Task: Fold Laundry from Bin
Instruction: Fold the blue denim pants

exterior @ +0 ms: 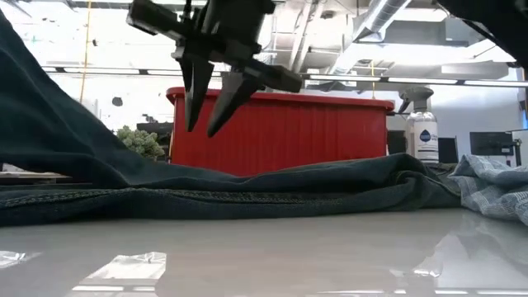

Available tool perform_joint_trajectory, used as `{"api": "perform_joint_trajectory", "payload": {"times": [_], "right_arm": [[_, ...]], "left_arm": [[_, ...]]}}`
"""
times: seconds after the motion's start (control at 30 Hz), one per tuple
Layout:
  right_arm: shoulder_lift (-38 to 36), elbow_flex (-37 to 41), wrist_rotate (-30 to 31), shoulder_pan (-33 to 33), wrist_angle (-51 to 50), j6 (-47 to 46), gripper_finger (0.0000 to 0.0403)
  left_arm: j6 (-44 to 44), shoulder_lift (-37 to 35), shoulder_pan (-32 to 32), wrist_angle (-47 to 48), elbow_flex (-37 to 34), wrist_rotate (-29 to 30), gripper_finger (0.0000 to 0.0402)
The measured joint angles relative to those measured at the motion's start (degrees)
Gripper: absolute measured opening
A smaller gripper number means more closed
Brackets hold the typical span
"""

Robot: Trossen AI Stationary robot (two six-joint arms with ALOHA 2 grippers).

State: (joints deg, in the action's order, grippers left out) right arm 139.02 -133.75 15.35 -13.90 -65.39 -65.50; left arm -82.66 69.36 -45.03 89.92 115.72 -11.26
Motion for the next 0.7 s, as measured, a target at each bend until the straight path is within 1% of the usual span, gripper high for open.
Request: {"api": "perform_joint_trajectory", "payload": {"times": [0.13,0.2,0.3,0.4,0.53,0.57,0.63,0.7], "right_arm": [[0.00,0.00,-0.04,1.27,-0.33,2.72,0.0128],[0.00,0.00,-0.94,1.67,-0.42,4.03,0.0128],[0.00,0.00,-1.87,2.11,-0.46,4.69,0.0128],[0.00,0.00,-1.86,2.63,0.76,6.62,0.0128],[0.00,0.00,-1.97,3.33,3.00,7.82,0.0128],[0.00,0.00,-1.98,3.55,3.99,8.66,0.0128],[0.00,0.00,-2.62,3.59,8.10,11.80,0.0128],[0.00,0.00,-4.19,3.53,14.89,16.43,0.0128]], "left_arm": [[5.80,1.78,0.01,0.11,0.00,-0.90,0.0003],[7.80,2.15,0.00,-0.25,-0.43,-0.90,0.0015],[9.04,2.40,0.00,0.02,-0.75,-0.63,0.0050],[10.67,2.65,0.00,-0.01,-0.76,-2.12,0.0095],[10.74,2.54,0.00,0.01,-0.74,-2.77,0.0150],[10.63,2.56,0.00,0.01,-0.74,-3.65,0.0160],[10.28,2.55,0.02,0.01,-0.76,-7.31,0.0175],[9.78,1.96,0.00,0.01,-0.76,-10.96,0.0181]]}}
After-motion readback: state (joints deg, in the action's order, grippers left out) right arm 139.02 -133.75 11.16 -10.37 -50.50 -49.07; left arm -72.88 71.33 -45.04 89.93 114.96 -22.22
